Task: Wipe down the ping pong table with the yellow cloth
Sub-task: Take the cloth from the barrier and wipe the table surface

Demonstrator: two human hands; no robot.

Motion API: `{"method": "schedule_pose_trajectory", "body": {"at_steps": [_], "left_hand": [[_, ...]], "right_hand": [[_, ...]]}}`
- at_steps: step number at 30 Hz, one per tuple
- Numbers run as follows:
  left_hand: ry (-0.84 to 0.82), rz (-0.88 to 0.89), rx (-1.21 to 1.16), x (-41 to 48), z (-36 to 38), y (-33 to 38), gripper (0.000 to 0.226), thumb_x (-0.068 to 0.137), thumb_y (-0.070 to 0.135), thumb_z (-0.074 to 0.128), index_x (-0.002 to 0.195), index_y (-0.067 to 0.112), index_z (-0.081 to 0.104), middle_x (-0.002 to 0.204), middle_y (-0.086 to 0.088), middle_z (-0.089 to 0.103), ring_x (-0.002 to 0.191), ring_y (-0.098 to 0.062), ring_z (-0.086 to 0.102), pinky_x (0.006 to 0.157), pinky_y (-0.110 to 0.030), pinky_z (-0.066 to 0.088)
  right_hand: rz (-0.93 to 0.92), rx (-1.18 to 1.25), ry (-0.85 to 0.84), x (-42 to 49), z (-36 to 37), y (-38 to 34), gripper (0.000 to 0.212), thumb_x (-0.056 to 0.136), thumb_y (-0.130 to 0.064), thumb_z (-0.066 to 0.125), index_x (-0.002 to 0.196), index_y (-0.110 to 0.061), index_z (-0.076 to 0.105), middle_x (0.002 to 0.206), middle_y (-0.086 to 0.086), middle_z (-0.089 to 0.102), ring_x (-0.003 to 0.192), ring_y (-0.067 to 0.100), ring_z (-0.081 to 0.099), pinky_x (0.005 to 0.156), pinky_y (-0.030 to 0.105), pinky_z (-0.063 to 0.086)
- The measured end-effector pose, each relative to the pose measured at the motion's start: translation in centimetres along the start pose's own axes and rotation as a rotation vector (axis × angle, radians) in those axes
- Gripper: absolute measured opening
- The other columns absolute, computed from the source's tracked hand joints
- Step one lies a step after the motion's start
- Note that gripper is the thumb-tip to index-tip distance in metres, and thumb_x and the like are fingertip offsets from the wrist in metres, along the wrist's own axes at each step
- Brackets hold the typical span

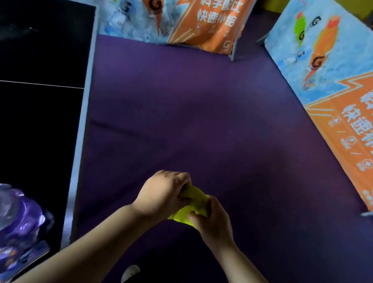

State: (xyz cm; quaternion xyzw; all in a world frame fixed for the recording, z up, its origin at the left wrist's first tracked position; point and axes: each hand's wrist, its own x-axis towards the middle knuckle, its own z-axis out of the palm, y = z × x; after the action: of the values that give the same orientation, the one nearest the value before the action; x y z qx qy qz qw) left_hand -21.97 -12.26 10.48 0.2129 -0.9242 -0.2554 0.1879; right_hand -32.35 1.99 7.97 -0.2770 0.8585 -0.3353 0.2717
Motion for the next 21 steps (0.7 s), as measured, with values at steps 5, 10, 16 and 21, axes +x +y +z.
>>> {"method": "schedule_pose_trajectory", "body": {"at_steps": [5, 10, 16, 21], "left_hand": [[0.022, -0.186, 0.069, 2.2, -2.8, -3.8, 0.03, 0.072, 0.04, 0.072, 0.087, 0.019, 0.056, 0.083, 0.006, 0.062, 0.081, -0.017, 0.056, 0.064, -0.023, 0.026], [0.004, -0.439, 0.11, 4.1, -4.9, -8.5, 0.023, 0.076, 0.04, 0.066, 0.09, 0.025, 0.057, 0.087, 0.009, 0.062, 0.085, -0.012, 0.057, 0.061, -0.025, 0.032], [0.035, -0.69, 0.211, 9.0, -7.3, -13.6, 0.016, 0.081, 0.032, 0.058, 0.097, 0.028, 0.059, 0.089, 0.011, 0.059, 0.088, -0.012, 0.057, 0.06, -0.024, 0.031], [0.172, -0.859, 0.214, 13.0, -8.5, -17.6, 0.019, 0.078, 0.031, 0.061, 0.097, 0.029, 0.063, 0.094, 0.012, 0.055, 0.097, -0.011, 0.054, 0.07, -0.026, 0.043]], "right_hand": [[-0.097, -0.144, -0.116, 6.3, 1.3, -3.3, 0.023, 0.081, -0.027, 0.072, 0.072, -0.029, 0.051, 0.073, -0.005, 0.061, 0.076, 0.017, 0.06, 0.068, 0.033, 0.046], [-0.199, -0.18, -0.279, 13.6, 3.2, -7.3, 0.018, 0.077, -0.035, 0.069, 0.071, -0.026, 0.054, 0.068, -0.006, 0.06, 0.065, 0.008, 0.055, 0.062, 0.033, 0.045], [-0.388, -0.32, -0.437, 23.7, 5.0, -13.2, 0.018, 0.076, -0.033, 0.066, 0.072, -0.02, 0.054, 0.057, -0.008, 0.054, 0.057, 0.011, 0.048, 0.056, 0.032, 0.041], [-0.585, -0.507, -0.547, 31.4, 6.2, -19.5, 0.022, 0.079, -0.033, 0.064, 0.067, -0.023, 0.05, 0.057, -0.005, 0.051, 0.055, 0.01, 0.046, 0.056, 0.029, 0.037]]}}
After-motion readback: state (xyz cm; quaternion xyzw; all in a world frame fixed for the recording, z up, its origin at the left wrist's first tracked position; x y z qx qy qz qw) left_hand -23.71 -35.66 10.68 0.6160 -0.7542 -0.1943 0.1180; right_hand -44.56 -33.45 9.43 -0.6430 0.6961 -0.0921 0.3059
